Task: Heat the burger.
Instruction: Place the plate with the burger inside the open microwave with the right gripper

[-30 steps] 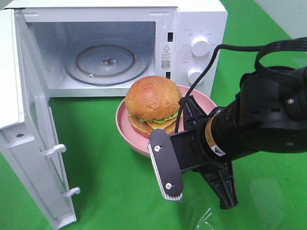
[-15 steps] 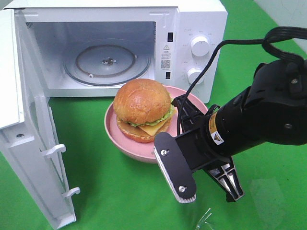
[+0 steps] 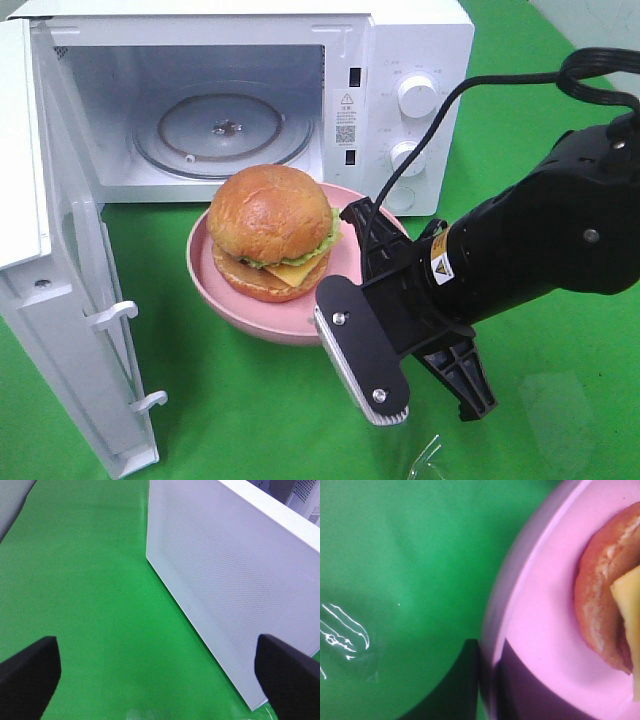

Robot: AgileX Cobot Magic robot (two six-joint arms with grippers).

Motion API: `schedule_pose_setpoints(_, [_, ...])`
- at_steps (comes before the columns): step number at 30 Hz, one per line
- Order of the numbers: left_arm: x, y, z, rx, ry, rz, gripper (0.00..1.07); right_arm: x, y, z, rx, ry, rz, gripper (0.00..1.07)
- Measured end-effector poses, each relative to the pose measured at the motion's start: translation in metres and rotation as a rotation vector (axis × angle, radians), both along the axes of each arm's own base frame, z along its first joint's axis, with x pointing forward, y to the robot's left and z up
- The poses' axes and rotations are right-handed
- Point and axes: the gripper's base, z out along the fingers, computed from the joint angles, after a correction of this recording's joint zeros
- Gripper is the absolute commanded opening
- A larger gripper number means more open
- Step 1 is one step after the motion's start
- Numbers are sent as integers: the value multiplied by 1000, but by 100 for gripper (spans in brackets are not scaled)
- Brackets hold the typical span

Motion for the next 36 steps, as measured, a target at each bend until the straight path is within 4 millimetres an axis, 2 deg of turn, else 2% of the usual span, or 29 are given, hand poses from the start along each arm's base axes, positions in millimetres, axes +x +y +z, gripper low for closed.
schedule_pose_setpoints(18, [0, 0, 0, 0, 0, 0, 97, 6, -1, 2, 19, -18, -10, 0])
schedule_pose_setpoints(22, [0, 0, 0, 0, 0, 0, 97, 19, 11, 14, 51, -53, -9, 0])
schedule_pose_setpoints(26, [0, 0, 0, 0, 0, 0, 97, 25, 17, 18, 59, -63, -9, 0])
schedule_pose_setpoints(36, [0, 0, 0, 0, 0, 0, 97, 46, 37, 16, 54, -52, -20, 0])
